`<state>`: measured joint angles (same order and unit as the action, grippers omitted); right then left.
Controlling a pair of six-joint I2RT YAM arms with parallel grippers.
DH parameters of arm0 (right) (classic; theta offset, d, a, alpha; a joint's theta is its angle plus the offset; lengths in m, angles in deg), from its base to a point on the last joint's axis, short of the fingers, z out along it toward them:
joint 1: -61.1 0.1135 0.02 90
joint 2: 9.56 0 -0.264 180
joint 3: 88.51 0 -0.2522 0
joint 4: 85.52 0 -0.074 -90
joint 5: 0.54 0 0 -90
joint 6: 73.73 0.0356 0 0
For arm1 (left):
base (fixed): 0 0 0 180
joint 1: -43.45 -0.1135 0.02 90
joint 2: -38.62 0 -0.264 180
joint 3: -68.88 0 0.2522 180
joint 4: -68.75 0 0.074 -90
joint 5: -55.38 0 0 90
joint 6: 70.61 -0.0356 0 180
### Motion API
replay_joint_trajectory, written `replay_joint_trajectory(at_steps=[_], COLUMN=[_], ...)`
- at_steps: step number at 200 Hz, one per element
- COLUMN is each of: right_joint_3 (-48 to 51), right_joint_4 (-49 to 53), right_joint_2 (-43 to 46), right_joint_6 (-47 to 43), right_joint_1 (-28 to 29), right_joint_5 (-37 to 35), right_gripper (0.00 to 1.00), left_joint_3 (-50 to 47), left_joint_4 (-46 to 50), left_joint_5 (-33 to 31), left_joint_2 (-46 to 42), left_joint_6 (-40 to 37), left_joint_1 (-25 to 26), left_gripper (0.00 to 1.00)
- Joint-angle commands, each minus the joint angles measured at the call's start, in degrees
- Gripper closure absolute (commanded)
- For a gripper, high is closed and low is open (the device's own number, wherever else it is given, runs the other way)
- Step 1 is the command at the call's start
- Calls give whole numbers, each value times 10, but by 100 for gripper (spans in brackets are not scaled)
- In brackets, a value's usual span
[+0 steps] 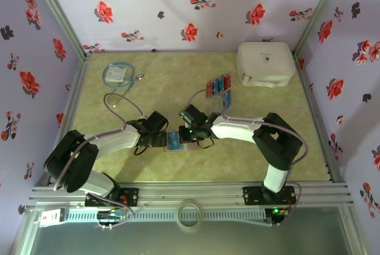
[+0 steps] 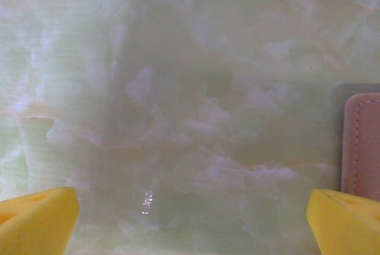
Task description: Put the credit cards into the card holder
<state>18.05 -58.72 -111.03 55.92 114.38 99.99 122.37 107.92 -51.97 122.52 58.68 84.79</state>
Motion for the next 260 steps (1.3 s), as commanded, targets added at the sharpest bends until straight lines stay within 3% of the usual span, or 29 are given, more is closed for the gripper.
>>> replay_joint_trajectory(at_steps=[1,93,144,198,241,260], right_joint_3=[-4,-30,-27,35,113,137], right_joint_4=[-10,-10,23,57,58,43], right_joint_2=[-17,-43,-4,117,205,217], right_joint_6=[12,15,0,-4,2,6], right_joint_1=[7,18,13,-24,-65,-78], right_joint_5=[6,17,-10,-60,-99,-98], right_gripper=[100,100,97,63,43,41], left_joint_3=[-15,-20,-17,-12,-12,-25], left_joint_4=[7,-11,3,42,41,5], left_joint_5=[6,16,6,-16,-9,28], left_joint_2=[5,17,4,-56,-112,-145], left_joint_6=[-2,0,0,-10,-24,-30], left_joint_1=[-4,-3,-4,-46,-63,-64], left_gripper=[0,0,0,0,0,0])
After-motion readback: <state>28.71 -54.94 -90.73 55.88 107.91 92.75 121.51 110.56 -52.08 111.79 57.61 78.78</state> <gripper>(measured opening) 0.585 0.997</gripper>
